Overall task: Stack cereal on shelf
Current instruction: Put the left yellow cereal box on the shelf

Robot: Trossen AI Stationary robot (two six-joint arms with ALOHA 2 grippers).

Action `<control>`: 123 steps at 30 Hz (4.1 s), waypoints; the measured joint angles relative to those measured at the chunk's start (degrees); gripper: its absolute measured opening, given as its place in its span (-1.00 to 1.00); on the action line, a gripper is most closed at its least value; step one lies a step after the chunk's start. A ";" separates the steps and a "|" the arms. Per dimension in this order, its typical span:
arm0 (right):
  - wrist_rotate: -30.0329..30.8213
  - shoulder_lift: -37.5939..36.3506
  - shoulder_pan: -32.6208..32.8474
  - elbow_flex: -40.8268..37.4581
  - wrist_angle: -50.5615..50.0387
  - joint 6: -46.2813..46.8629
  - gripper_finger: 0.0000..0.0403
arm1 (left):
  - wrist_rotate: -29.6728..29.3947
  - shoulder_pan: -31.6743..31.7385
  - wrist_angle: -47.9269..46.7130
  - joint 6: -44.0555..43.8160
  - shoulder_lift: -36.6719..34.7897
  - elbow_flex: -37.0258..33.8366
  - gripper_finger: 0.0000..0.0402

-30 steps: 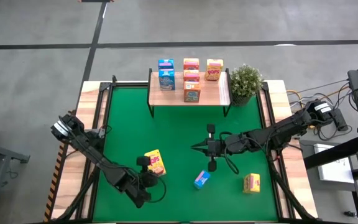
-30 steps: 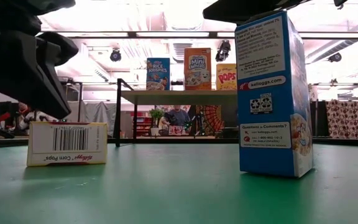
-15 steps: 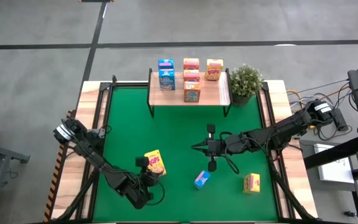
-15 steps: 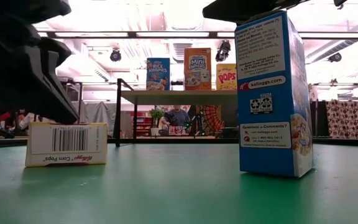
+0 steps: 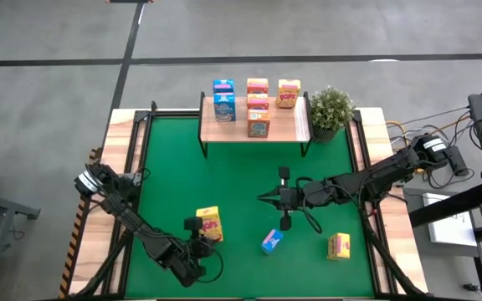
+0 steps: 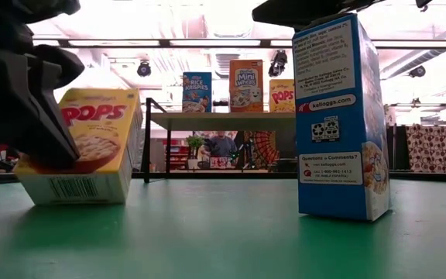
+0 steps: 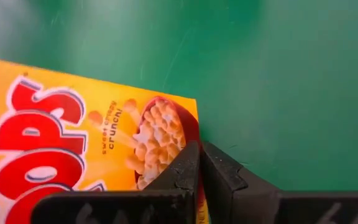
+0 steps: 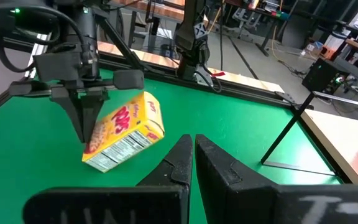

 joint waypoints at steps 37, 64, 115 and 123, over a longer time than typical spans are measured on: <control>0.00 0.00 0.02 -0.02 -0.28 0.20 -0.96 | -6.25 -1.96 -14.16 -3.77 1.68 2.94 -1.00; 0.00 -0.02 0.00 -0.02 -0.26 0.96 -0.96 | -11.71 -3.88 -9.98 -1.00 1.90 3.58 -1.00; -0.02 -0.02 0.02 -0.02 -0.50 1.50 -0.96 | -4.19 -2.79 -6.96 -6.52 2.67 0.66 -1.00; -0.01 -0.02 0.00 -0.02 -0.50 1.55 -0.96 | -3.28 -3.56 -7.00 -6.51 2.67 0.67 -1.00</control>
